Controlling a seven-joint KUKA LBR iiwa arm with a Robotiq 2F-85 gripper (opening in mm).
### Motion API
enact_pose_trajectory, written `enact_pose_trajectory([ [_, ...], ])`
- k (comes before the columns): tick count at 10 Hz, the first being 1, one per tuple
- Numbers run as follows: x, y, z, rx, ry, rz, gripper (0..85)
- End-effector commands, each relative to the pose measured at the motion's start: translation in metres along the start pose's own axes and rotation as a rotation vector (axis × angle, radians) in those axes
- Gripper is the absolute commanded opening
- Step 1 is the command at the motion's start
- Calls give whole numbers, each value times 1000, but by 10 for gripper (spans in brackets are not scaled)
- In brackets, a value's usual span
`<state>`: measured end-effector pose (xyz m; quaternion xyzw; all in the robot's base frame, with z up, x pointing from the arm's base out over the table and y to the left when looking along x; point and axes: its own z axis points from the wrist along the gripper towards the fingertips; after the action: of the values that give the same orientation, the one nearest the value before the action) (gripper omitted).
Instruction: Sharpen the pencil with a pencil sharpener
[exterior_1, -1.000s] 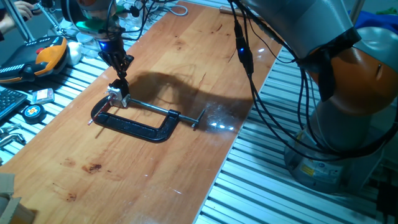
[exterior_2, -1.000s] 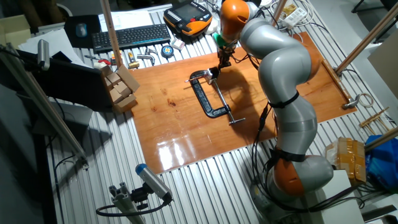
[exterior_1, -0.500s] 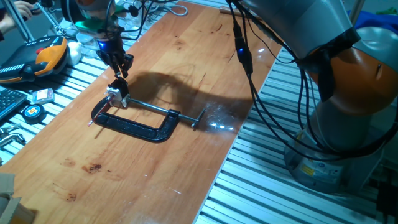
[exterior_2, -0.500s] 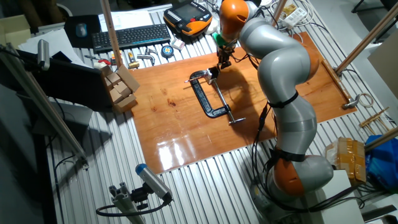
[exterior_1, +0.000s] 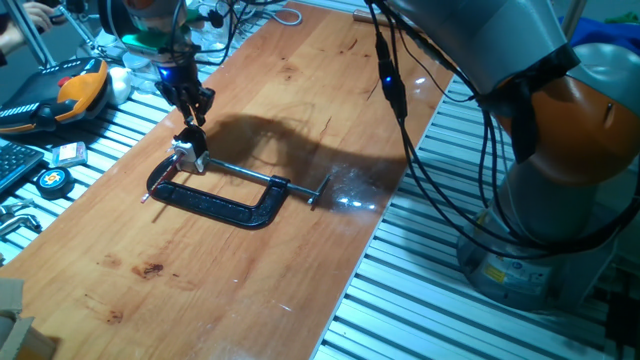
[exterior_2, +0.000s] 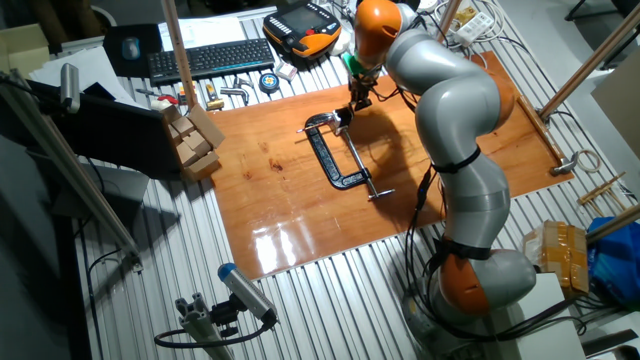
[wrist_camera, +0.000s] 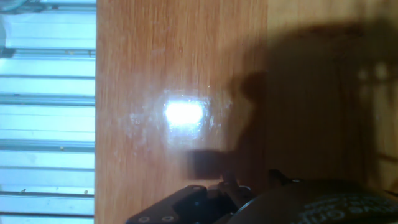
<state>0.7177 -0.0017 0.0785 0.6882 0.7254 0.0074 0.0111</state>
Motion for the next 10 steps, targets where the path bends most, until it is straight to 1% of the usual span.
enact_pose_trajectory([
  [1,0,1,1,0,-1,0,340],
  [4,0,4,5,0,-5,0,340],
  [6,0,5,10,-2,1,-2,340],
  [8,-1,4,15,-5,4,-3,340],
  [10,-1,1,15,-4,6,-3,340],
])
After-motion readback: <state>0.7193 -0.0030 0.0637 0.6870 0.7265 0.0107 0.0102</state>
